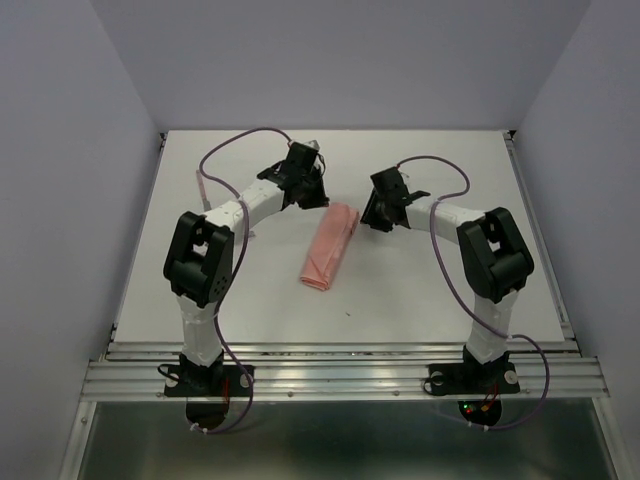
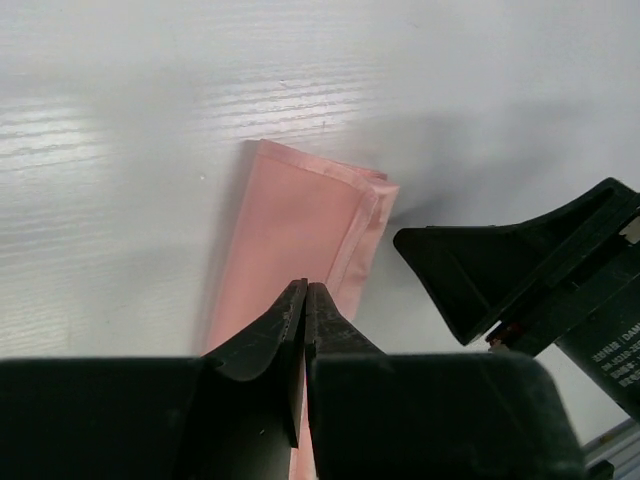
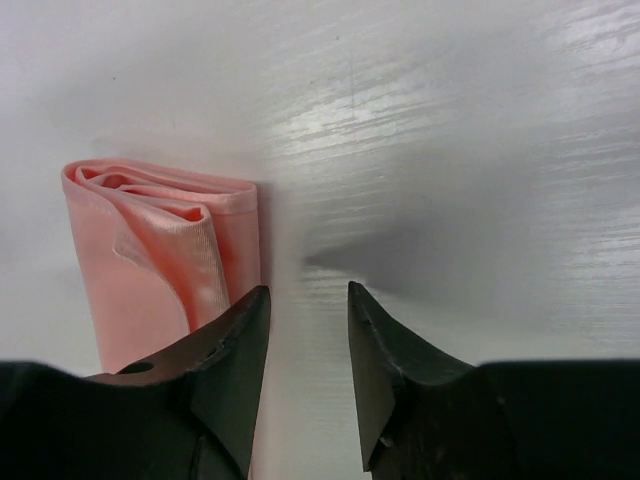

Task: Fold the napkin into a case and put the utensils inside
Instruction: Move the smaller rectangle-folded napkin to the center of the board.

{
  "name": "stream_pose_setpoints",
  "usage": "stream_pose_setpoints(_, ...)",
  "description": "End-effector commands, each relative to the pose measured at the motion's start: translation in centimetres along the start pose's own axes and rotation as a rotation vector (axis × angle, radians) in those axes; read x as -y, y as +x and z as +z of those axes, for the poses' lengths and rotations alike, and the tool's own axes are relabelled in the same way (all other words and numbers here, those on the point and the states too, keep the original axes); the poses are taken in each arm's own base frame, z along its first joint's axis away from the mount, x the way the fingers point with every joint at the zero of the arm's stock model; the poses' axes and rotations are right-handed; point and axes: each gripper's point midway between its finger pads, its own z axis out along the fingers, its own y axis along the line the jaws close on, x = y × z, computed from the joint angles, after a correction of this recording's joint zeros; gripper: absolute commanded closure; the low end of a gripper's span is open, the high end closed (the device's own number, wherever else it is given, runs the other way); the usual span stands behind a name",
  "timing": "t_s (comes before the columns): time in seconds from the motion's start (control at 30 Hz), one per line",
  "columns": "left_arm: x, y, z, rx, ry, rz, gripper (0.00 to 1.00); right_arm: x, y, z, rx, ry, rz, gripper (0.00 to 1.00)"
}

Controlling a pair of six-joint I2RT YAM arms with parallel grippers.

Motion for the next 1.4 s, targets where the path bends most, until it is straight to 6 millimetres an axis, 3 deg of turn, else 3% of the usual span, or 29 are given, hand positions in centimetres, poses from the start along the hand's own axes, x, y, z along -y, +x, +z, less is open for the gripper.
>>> stream_pose_setpoints(0.0,-1.9,-0.7,-1.3,0.033,-0.053,0.015,0.87,-0.3,-2.8,-0.4,0.113,0.027,0.006,0.61)
stream_pose_setpoints(0.1,-3.2,-0.4,-0.2,0.017,-0.087,0.006,0.9,-0.1,-3.6,-0.1,0.129,0.039,0.002,0.68)
stream_pose_setpoints(0.23,-4.7,0.0,2.0,-0.018,-0.126,0.005,0.96,-0.1,-6.4,1.0,0.17,0.047,0.006,0.79)
stream_pose_setpoints(0.37,-4.7,0.7,3.5,-0.067,-0.099,0.001,0.99,-0.1,-7.6,3.4,0.157,0.056,0.001,0.83)
stream_pose_setpoints(0.47,-4.7,1.5,4.8,-0.099,-0.081,-0.002,0.99,-1.5,-8.0,4.3,0.141,0.013,-0.008,0.83)
stream_pose_setpoints(0.6,-4.0,2.4,6.1,-0.153,-0.05,0.031,1.0,-2.4,-5.7,5.4,0.044,-0.056,-0.006,0.83)
stream_pose_setpoints(0.83,-1.4,2.3,6.4,-0.166,0.007,0.103,1.0,-2.6,-2.4,3.9,-0.03,-0.177,0.005,0.83)
stream_pose_setpoints(0.9,-0.5,2.2,6.4,-0.164,0.016,0.136,1.0,-3.5,-1.9,3.2,-0.034,-0.258,-0.001,0.83)
stream_pose_setpoints(0.93,-0.4,2.5,6.6,-0.172,0.012,0.145,1.0,-2.5,-0.7,3.2,-0.053,-0.246,0.001,0.83)
stream_pose_setpoints(1.03,0.2,2.6,6.7,-0.174,0.004,0.178,1.0,-1.6,0.4,2.1,-0.057,-0.25,0.022,0.84)
stream_pose_setpoints(1.17,-0.2,2.0,6.2,-0.161,-0.041,0.206,0.98,-1.0,-0.2,-0.1,-0.002,-0.242,0.036,0.84)
stream_pose_setpoints(1.27,-0.3,0.2,4.8,-0.1,-0.081,0.229,0.89,1.0,-0.7,-0.8,0.033,-0.137,0.046,0.83)
stream_pose_setpoints(1.3,-0.1,-0.2,4.2,-0.085,-0.086,0.236,0.86,1.3,-1.7,-1.5,0.072,-0.108,0.045,0.83)
stream_pose_setpoints(1.37,0.7,-1.2,2.6,-0.056,-0.07,0.269,0.64,3.3,-3.3,-2.1,0.13,-0.02,0.043,0.73)
